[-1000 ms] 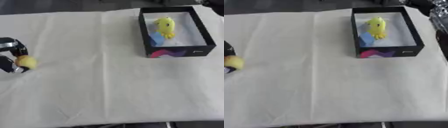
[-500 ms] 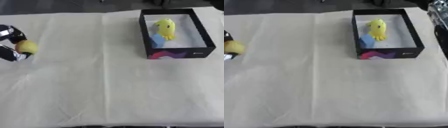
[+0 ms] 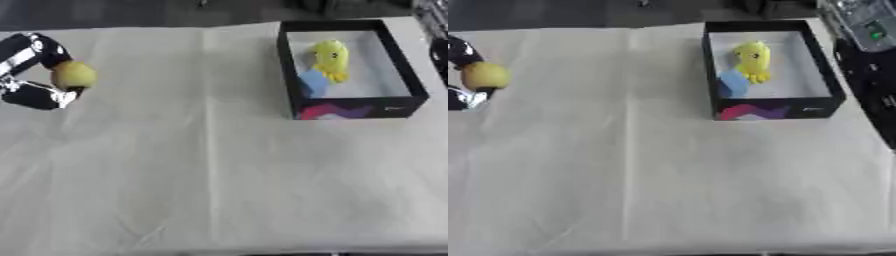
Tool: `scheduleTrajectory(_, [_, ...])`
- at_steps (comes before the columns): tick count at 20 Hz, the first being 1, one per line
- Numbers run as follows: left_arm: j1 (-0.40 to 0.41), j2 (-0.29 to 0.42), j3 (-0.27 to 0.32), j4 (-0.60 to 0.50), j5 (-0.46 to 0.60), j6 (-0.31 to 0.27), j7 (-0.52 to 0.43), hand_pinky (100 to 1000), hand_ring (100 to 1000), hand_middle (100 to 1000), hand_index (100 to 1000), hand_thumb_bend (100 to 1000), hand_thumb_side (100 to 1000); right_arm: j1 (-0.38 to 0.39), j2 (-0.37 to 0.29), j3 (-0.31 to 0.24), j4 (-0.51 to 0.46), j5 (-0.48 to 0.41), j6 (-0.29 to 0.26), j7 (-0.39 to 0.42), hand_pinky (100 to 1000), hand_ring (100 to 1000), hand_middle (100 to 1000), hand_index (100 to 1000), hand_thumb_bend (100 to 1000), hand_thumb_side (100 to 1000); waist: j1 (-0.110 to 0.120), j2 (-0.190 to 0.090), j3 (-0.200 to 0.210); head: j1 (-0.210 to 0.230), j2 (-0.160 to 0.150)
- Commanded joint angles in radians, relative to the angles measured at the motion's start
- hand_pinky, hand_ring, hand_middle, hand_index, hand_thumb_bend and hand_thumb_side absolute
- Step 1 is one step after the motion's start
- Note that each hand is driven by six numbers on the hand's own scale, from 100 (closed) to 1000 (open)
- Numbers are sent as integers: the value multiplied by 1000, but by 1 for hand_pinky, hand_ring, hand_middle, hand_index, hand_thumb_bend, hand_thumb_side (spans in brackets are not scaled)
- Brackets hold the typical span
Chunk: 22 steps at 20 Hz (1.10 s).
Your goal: Pick up the objects with one hand, pass them to the other hand, and then place them into the box on the other side of the table.
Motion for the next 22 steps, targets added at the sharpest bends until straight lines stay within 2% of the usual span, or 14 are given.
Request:
scheduleTrajectory(1, [-1, -22, 31, -36, -50, -34, 71, 725, 602, 540, 567, 211, 100, -49, 22, 40, -25, 28, -7, 55, 970, 1000, 876, 1000, 100, 420, -4, -27, -1, -6, -5])
scheduleTrajectory(6, [32, -79, 50, -55, -121, -92, 153, 720, 597, 539, 565, 175, 100, -110, 106, 108, -6, 81, -37, 115, 967, 1000, 881, 1000, 100, 395, -15, -29, 0, -20, -3])
scheduleTrajectory(10, [56, -113, 59, -76, -136, -130, 190, 716, 582, 533, 564, 138, 100, -146, 162, 144, 30, 137, -80, 123, 963, 1000, 879, 1000, 100, 361, -20, -31, 1, -34, 1])
scheduleTrajectory(12, [68, -130, 65, -82, -128, -140, 207, 718, 573, 529, 561, 100, 100, -165, 187, 157, 48, 156, -99, 125, 961, 1000, 876, 1000, 100, 323, -22, -31, 1, -42, 4])
scheduleTrajectory(16, [86, -162, 70, -98, -98, -162, 230, 718, 568, 526, 557, 100, 100, -197, 226, 182, 81, 192, -149, 115, 955, 1000, 871, 1000, 100, 221, -27, -33, -1, -59, 10])
scheduleTrajectory(22, [103, -199, 77, -116, -58, -184, 237, 720, 561, 520, 553, 100, 100, -222, 277, 210, 131, 242, -219, 121, 948, 1000, 864, 1000, 100, 169, -34, -32, -2, -79, 5])
